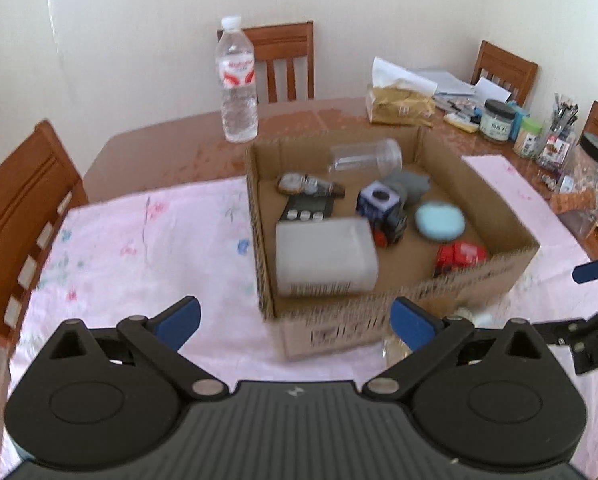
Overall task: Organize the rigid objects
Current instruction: 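Lower the blue toy block into the box and open the left gripper, then close the left gripper on the gold capsule jar while the right gripper approaches the white M&G package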
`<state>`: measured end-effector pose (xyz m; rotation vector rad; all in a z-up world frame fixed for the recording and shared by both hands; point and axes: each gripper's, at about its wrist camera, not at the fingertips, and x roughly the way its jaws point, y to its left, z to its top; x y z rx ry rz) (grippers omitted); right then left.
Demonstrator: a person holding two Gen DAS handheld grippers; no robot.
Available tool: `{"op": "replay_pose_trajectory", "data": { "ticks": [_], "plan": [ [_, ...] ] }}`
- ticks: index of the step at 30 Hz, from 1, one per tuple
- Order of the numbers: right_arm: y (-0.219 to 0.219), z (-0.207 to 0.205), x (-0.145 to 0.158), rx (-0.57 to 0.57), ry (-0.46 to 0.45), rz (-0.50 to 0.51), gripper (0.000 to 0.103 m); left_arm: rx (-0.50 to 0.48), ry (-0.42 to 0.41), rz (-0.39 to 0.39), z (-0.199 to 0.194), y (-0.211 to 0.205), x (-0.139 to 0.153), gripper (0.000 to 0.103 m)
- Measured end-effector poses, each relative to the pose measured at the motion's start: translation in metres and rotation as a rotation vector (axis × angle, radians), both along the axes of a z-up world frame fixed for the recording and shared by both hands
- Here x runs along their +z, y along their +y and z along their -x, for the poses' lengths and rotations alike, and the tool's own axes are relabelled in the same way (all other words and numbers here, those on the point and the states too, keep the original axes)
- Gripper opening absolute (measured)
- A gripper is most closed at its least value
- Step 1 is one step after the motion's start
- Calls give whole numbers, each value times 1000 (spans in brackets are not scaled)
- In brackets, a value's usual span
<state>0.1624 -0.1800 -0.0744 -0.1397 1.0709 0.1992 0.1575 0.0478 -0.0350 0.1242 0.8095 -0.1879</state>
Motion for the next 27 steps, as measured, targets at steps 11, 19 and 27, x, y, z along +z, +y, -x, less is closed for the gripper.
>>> {"op": "replay_pose_trajectory", "data": {
  "ticks": [11, 19, 27],
  "plan": [
    [26, 44, -33, 68, 138, 73, 103, -69, 50, 33, 12, -3, -16, 101],
    [31, 70, -46, 19, 152, 172, 103, -157, 88, 50, 18, -9, -26, 101],
    [10, 71, -43, -47, 140, 198, 103, -205, 135, 56, 27, -17, -35, 101]
  ]
}}
